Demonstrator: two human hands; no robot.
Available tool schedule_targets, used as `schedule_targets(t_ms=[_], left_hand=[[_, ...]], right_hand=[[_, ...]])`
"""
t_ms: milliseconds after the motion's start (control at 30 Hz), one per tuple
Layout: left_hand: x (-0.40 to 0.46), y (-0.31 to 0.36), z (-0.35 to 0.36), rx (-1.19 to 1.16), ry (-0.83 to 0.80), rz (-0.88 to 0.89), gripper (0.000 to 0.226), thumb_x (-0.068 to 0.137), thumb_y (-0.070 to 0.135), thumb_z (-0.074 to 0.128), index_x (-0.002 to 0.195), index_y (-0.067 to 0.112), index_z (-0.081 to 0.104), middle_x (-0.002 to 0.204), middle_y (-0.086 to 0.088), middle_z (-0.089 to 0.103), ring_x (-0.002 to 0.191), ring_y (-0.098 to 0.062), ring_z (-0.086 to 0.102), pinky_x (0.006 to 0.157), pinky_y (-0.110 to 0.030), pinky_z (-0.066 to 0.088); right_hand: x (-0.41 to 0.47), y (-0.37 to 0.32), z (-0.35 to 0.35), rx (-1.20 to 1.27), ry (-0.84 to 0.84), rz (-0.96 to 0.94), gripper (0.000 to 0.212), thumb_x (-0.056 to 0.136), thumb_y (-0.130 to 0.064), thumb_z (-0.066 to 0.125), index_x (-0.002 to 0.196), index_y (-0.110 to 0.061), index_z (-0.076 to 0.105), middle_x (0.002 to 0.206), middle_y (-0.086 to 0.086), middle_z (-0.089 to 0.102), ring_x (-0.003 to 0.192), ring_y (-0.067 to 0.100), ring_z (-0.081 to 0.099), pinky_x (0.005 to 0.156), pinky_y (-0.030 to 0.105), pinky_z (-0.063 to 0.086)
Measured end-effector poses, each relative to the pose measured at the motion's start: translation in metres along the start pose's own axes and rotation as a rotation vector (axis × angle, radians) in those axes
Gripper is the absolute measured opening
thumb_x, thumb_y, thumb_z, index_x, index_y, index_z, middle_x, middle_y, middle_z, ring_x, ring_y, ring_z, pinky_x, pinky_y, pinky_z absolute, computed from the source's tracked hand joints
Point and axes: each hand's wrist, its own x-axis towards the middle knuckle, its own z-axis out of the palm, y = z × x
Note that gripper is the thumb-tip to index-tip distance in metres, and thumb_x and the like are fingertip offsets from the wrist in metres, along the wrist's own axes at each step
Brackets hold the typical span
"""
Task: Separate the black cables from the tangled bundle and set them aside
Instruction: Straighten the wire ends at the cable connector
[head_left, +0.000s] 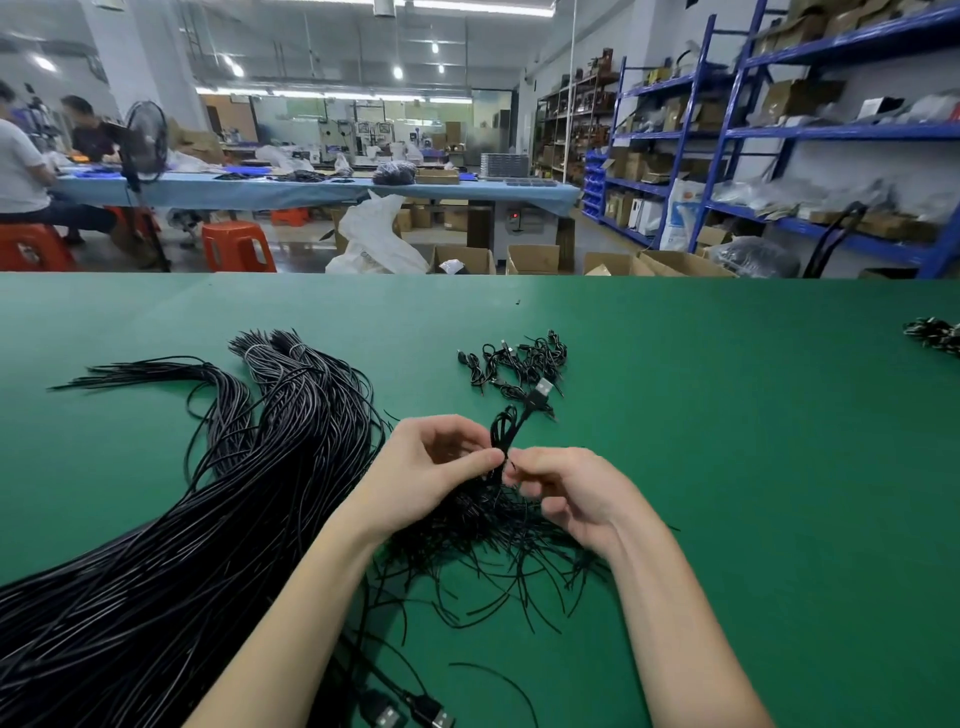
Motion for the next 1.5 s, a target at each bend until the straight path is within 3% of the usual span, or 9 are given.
schedule_targets(t_ms=[133,367,533,733,867,1033,1100,1267,1500], left_hand=[[0.000,0.005,-0.004,-0.051,-0.010,0.011,0.008,0.081,0.023,0.082,0.086,0.019,0.077,0.082,0.002,0.075,0.074,-0.007,0.065,0.071,-0.014,0.049],[0.001,0.003,-0.015,-0.429,-0.021,-0.452,0.028,0.067,0.026,0.084,0.090,0.011,0.080,0.095,-0.013,0.063,0.075,-0.016,0.055,0.068,-0.019,0.053],[0.002,0.005,-0.011,-0.398,-0.066,-0.450,0.027,0.069,0.030,0.083,0.091,0.015,0.081,0.096,-0.013,0.055,0.072,-0.013,0.052,0.067,-0.017,0.052],[0.003,0.005,-0.006,-0.422,-0.006,-0.377,0.038,0.062,0.030,0.086,0.093,0.010,0.077,0.085,-0.006,0.065,0.071,-0.013,0.051,0.067,-0.019,0.047],[0.003,0.006,0.005,-0.325,0.110,-0.220,0.021,0.065,0.032,0.085,0.080,0.020,0.077,0.075,0.005,0.069,0.065,-0.003,0.060,0.061,-0.013,0.046],[0.003,0.006,0.007,-0.080,0.078,0.001,0.010,0.081,0.020,0.083,0.087,0.016,0.077,0.085,-0.003,0.076,0.079,-0.010,0.068,0.075,-0.016,0.051],[0.004,0.007,0.007,-0.059,0.101,-0.074,0.009,0.082,0.021,0.083,0.085,0.016,0.077,0.081,-0.001,0.075,0.070,-0.007,0.065,0.068,-0.014,0.050],[0.004,0.011,0.004,-0.489,0.025,-0.483,0.015,0.068,0.025,0.082,0.079,0.015,0.080,0.077,0.000,0.072,0.064,-0.009,0.065,0.071,-0.023,0.050],[0.002,0.008,-0.001,-0.755,-0.110,-0.626,0.024,0.062,0.019,0.091,0.081,0.013,0.078,0.081,-0.002,0.068,0.069,-0.012,0.062,0.060,-0.022,0.055]], right_hand=[[0.000,0.008,0.003,0.438,-0.235,0.174,0.009,0.078,-0.011,0.075,0.072,-0.005,0.074,0.076,0.005,0.064,0.052,0.004,0.046,0.032,0.012,0.029],[-0.006,-0.001,-0.002,-0.548,0.086,-0.428,0.010,0.088,-0.030,0.079,0.098,-0.032,0.077,0.098,-0.015,0.078,0.058,0.009,0.050,0.060,0.017,0.047],[-0.006,-0.002,0.003,-0.674,0.178,-0.658,0.006,0.080,-0.044,0.083,0.081,-0.042,0.078,0.066,-0.024,0.069,0.047,0.006,0.039,0.048,0.012,0.037],[-0.001,0.007,0.011,-0.846,0.368,-0.758,0.027,0.085,-0.063,0.063,0.082,-0.038,0.074,0.070,-0.014,0.068,0.059,0.013,0.056,0.059,0.028,0.051],[0.005,0.012,0.023,-0.553,0.438,-0.692,0.021,0.093,-0.031,0.072,0.073,-0.024,0.075,0.053,-0.015,0.057,0.048,0.005,0.047,0.051,0.014,0.039],[0.003,0.007,0.016,0.466,0.042,0.070,0.013,0.093,-0.011,0.066,0.081,-0.007,0.067,0.062,0.001,0.058,0.048,0.004,0.037,0.033,0.012,0.022],[0.003,0.008,0.012,0.308,0.035,0.041,0.013,0.095,-0.016,0.067,0.086,-0.008,0.069,0.067,-0.001,0.063,0.049,0.004,0.040,0.035,0.013,0.025],[0.000,0.005,0.009,-0.455,0.264,-0.547,0.005,0.088,-0.033,0.078,0.085,-0.030,0.079,0.077,-0.010,0.076,0.062,0.010,0.060,0.062,0.022,0.053],[-0.011,0.002,0.007,-0.581,0.248,-0.739,0.010,0.088,-0.031,0.079,0.078,-0.032,0.080,0.073,-0.016,0.075,0.067,0.002,0.067,0.063,0.015,0.051]])
